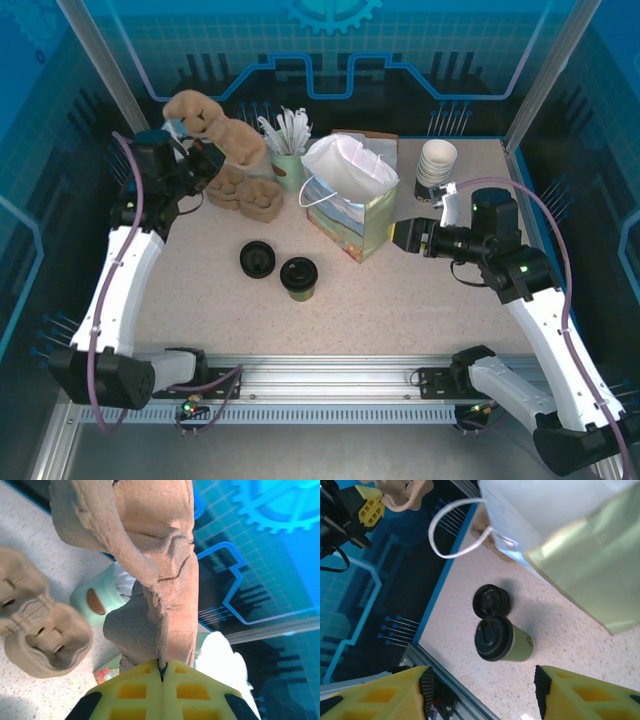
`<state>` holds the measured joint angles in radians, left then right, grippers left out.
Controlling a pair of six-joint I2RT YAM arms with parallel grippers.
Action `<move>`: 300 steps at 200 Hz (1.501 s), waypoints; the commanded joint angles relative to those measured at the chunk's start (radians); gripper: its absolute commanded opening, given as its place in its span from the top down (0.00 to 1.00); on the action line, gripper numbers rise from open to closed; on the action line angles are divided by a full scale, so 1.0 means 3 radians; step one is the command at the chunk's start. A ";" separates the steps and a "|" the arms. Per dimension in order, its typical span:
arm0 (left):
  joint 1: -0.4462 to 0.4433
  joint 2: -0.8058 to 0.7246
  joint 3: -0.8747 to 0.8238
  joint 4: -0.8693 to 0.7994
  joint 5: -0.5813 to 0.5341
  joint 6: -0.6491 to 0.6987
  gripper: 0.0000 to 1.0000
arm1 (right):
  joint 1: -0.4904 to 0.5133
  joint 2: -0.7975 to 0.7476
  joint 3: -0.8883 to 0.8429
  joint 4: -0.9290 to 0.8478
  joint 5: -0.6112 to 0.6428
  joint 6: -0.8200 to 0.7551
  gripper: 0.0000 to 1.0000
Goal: Pack the takeout coffee
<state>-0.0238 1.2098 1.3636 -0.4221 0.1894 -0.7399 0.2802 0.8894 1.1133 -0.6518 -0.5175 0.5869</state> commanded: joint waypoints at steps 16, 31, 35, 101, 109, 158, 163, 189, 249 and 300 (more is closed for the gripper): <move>-0.0229 -0.0123 0.0524 -0.0539 0.0564 0.0550 0.99 | -0.0053 0.0056 0.0253 0.0475 -0.0355 -0.0022 0.42; -0.0382 -0.0144 0.0636 -0.0553 0.0817 0.0628 1.00 | -0.0051 0.0110 0.0324 0.0614 -0.0427 0.0020 0.42; -0.0433 -0.0158 0.0645 -0.0518 0.0899 0.0646 1.00 | -0.0054 0.0126 0.0348 0.0645 -0.0451 0.0030 0.42; -0.1094 -0.0149 0.0583 -0.0021 0.1846 0.0804 1.00 | -0.0106 0.0265 0.0812 0.0925 -0.1018 0.0032 0.42; -0.1132 -0.0143 0.0537 0.0078 0.1959 0.0797 1.00 | -0.0104 0.0281 0.0877 0.0866 -0.1063 -0.0020 0.42; -0.1302 -0.0077 0.0440 0.0343 0.2334 0.0822 1.00 | -0.0105 0.0339 0.1151 0.0460 -0.1254 -0.0352 0.42; -0.1314 -0.0062 0.0440 0.0355 0.2360 0.0827 1.00 | -0.0105 0.0334 0.1152 0.0460 -0.1269 -0.0361 0.42; -0.1386 0.0005 0.0459 0.0391 0.2449 0.0831 1.00 | -0.0105 0.0353 0.1180 0.0376 -0.1279 -0.0409 0.43; -0.1482 0.0118 0.0532 0.0400 0.2472 0.0845 1.00 | -0.0102 0.0369 0.1185 0.0300 -0.1307 -0.0468 0.52; -0.1515 0.0210 0.0568 0.0372 0.2432 0.0881 1.00 | -0.0089 0.0384 0.1104 0.0407 -0.1374 -0.0410 0.60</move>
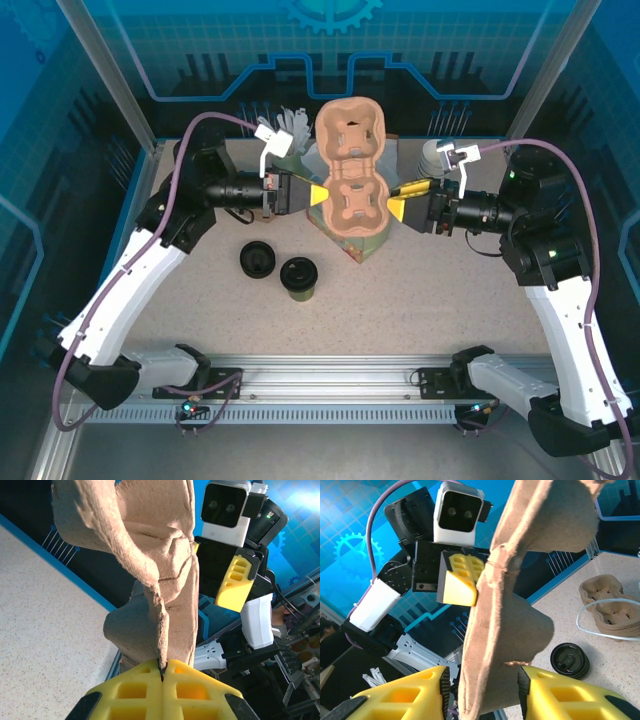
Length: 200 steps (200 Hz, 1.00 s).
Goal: Pack the takeout coffee
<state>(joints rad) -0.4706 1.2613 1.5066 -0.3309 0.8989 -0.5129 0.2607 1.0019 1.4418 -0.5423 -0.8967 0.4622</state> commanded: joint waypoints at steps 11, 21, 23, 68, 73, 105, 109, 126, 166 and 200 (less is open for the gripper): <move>-0.0031 0.0052 0.0096 0.0065 0.0061 0.0125 1.00 | -0.0015 0.0014 0.0003 0.0040 -0.0112 0.0005 0.62; -0.0036 0.0060 0.0106 0.0065 0.0062 0.0124 1.00 | -0.0009 0.0020 -0.0011 0.0040 -0.0113 0.0004 0.62; -0.0037 0.0060 0.0109 0.0065 0.0064 0.0124 1.00 | -0.0009 0.0020 -0.0014 0.0040 -0.0113 0.0005 0.63; -0.0068 0.0066 0.0112 0.0068 0.0066 0.0135 1.00 | 0.0013 0.0016 -0.0051 0.0001 -0.0072 -0.0034 0.63; -0.0075 0.0071 0.0112 0.0063 0.0066 0.0132 1.00 | 0.0011 0.0019 -0.0055 -0.0002 -0.0068 -0.0036 0.63; -0.0089 0.0069 0.0090 0.0060 0.0062 0.0152 1.00 | 0.0042 0.0040 -0.0087 -0.0014 -0.0063 -0.0058 0.74; -0.0092 0.0065 0.0086 0.0060 0.0063 0.0155 1.00 | 0.0042 0.0043 -0.0090 -0.0017 -0.0063 -0.0061 0.77; -0.0093 0.0070 0.0081 0.0065 0.0046 0.0160 1.00 | 0.0053 0.0040 -0.0086 -0.0024 -0.0064 -0.0067 0.88; -0.0096 0.0060 0.0086 0.0081 0.0032 0.0170 1.00 | 0.0058 0.0025 -0.0077 -0.0084 0.0053 -0.0061 1.00; -0.0099 0.0031 0.0224 -0.0200 -0.0154 0.0444 0.59 | 0.0058 -0.0001 -0.0011 -0.0291 0.0263 -0.0099 1.00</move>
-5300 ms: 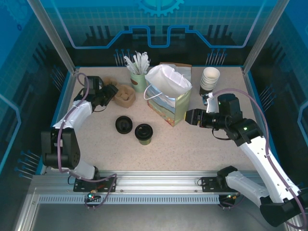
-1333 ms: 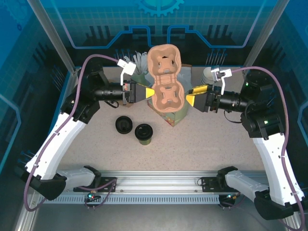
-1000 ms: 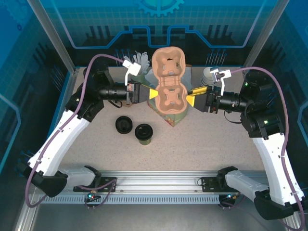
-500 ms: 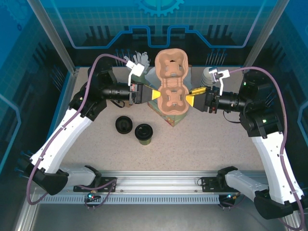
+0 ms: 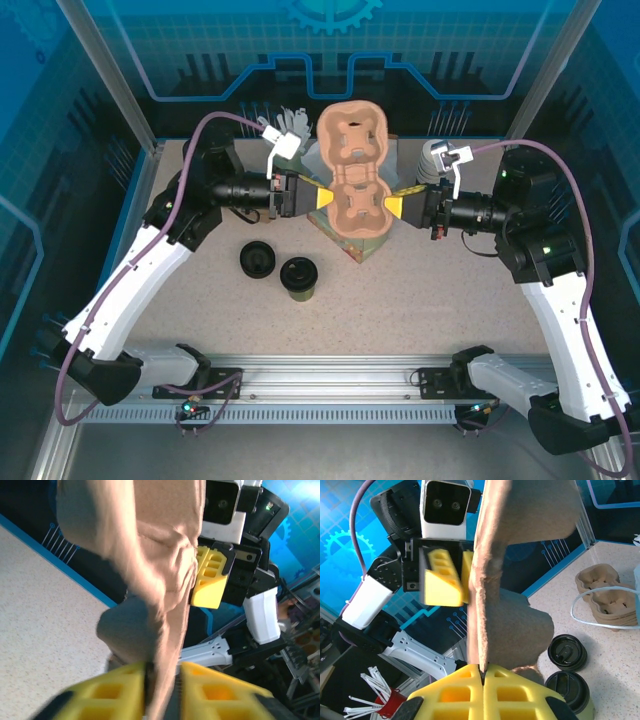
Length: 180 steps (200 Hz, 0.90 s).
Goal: Pack the takeout coffee
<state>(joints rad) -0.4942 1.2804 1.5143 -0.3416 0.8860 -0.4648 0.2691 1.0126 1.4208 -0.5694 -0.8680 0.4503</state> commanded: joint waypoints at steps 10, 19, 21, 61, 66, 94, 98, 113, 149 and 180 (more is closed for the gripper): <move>-0.0028 -0.0049 0.0271 -0.0312 -0.0243 0.0427 0.52 | 0.0033 -0.0036 0.0114 -0.0335 0.0258 -0.0106 1.00; -0.0030 -0.0058 0.0346 -0.0475 -0.0380 0.0566 0.48 | 0.0029 -0.0036 0.0177 -0.0481 0.0358 -0.0146 1.00; -0.0032 -0.0059 0.0363 -0.0507 -0.0414 0.0600 0.47 | 0.0030 -0.0036 0.0194 -0.0518 0.0384 -0.0150 1.00; -0.0235 -0.0028 0.0644 -0.1038 -0.1150 0.1264 0.42 | 0.0031 -0.0002 0.0356 -0.1046 0.0625 -0.0165 1.00; -0.0302 -0.0004 0.0689 -0.1118 -0.1264 0.1379 0.41 | 0.0034 0.0004 0.0364 -0.1104 0.0623 -0.0155 1.00; -0.0634 0.0194 0.0916 -0.1436 -0.1730 0.1914 0.36 | 0.0059 0.0030 0.0413 -0.1435 0.0696 -0.0101 1.00; -0.0665 0.0220 0.0936 -0.1453 -0.1772 0.1970 0.36 | 0.0065 0.0035 0.0418 -0.1490 0.0712 -0.0092 1.00; -0.0756 0.0286 0.0971 -0.1475 -0.1893 0.2142 0.36 | 0.0088 0.0069 0.0423 -0.1679 0.0773 -0.0078 1.00; -0.0952 0.0446 0.0970 -0.1497 -0.2083 0.2571 0.37 | 0.0210 0.0137 0.0347 -0.1982 0.0856 -0.0054 1.00; -0.1005 0.0583 0.0893 -0.1518 -0.2071 0.2788 0.38 | 0.0331 0.0147 0.0284 -0.1988 0.0870 -0.0052 1.00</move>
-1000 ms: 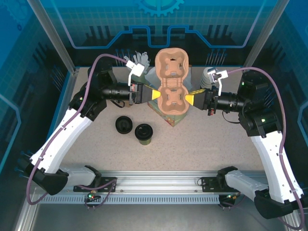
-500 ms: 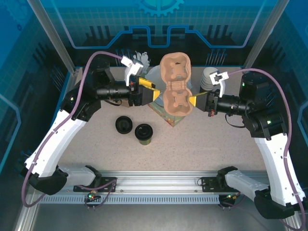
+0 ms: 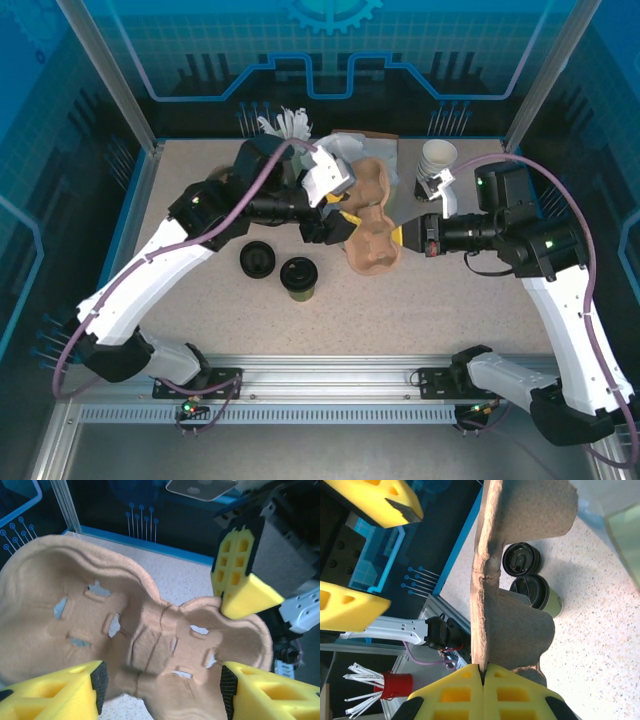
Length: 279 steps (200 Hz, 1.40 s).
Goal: Pack the takeout coffee
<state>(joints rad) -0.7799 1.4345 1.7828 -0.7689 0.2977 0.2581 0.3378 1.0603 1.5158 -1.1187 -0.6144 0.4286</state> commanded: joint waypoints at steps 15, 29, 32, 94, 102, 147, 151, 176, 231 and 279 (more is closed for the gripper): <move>-0.0094 0.0108 -0.0070 -0.0093 -0.0112 0.0514 0.38 | 0.0137 -0.0001 -0.0033 -0.0167 0.0029 0.0012 1.00; -0.0113 0.0122 -0.0128 -0.0066 -0.0118 0.0578 0.38 | 0.0174 0.0023 -0.0027 -0.0182 0.0025 -0.0001 1.00; -0.0116 0.0126 -0.0144 -0.0054 -0.0123 0.0582 0.38 | 0.0179 0.0027 -0.0026 -0.0187 0.0025 -0.0004 1.00; -0.0171 0.0109 -0.0348 0.0106 -0.0127 0.0704 0.39 | 0.0279 0.0091 -0.0036 -0.0198 0.0014 -0.0024 1.00; -0.0181 0.0107 -0.0372 0.0114 -0.0145 0.0714 0.40 | 0.0284 0.0096 -0.0041 -0.0201 0.0017 -0.0024 1.00; -0.0218 0.0101 -0.0475 0.0192 -0.0225 0.0710 0.46 | 0.0295 0.0091 -0.0056 -0.0183 0.0013 0.0002 1.00; -0.0224 0.0099 -0.0483 0.0196 -0.0228 0.0708 0.47 | 0.0295 0.0091 -0.0054 -0.0183 0.0013 0.0001 1.00; -0.0238 0.0091 -0.0522 0.0236 -0.0281 0.0704 0.52 | 0.0301 0.0091 -0.0055 -0.0173 0.0011 0.0012 1.00; -0.0244 0.0079 -0.0543 0.0247 -0.0309 0.0725 0.59 | 0.0301 0.0106 -0.0066 -0.0143 -0.0017 0.0024 1.00; -0.0244 0.0050 -0.0571 0.0288 -0.0310 0.0715 0.64 | 0.0300 0.0131 -0.0050 -0.0149 -0.0001 -0.0030 0.98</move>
<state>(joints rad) -0.8474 1.4673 1.6257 -0.7071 0.2127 0.4545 0.4145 1.0927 1.5040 -1.1595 -0.6048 0.4282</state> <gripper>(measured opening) 0.373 0.032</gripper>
